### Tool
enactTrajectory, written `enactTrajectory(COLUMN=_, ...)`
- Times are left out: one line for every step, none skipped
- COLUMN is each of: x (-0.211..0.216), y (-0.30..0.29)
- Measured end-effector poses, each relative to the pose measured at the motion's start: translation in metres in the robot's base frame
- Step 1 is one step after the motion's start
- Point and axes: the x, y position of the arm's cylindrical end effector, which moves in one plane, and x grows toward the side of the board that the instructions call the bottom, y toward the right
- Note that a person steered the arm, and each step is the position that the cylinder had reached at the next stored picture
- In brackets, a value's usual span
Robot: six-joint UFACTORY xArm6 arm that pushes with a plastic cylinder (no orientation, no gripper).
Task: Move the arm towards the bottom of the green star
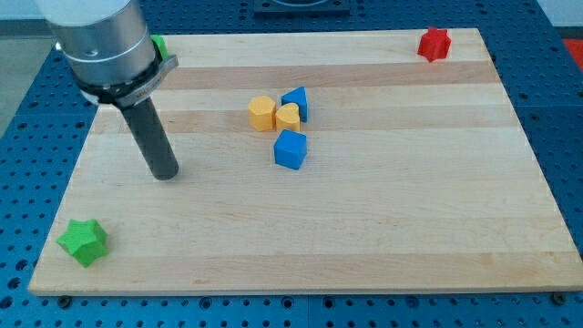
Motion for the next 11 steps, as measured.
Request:
enactTrajectory(x=0.021, y=0.000)
enactTrajectory(x=0.041, y=0.000)
enactTrajectory(x=0.055, y=0.000)
enactTrajectory(x=0.071, y=0.000)
enactTrajectory(x=0.084, y=0.000)
enactTrajectory(x=0.102, y=0.000)
enactTrajectory(x=0.120, y=0.000)
enactTrajectory(x=0.130, y=0.000)
enactTrajectory(x=0.130, y=-0.004)
enactTrajectory(x=0.130, y=-0.027)
enactTrajectory(x=0.130, y=-0.055)
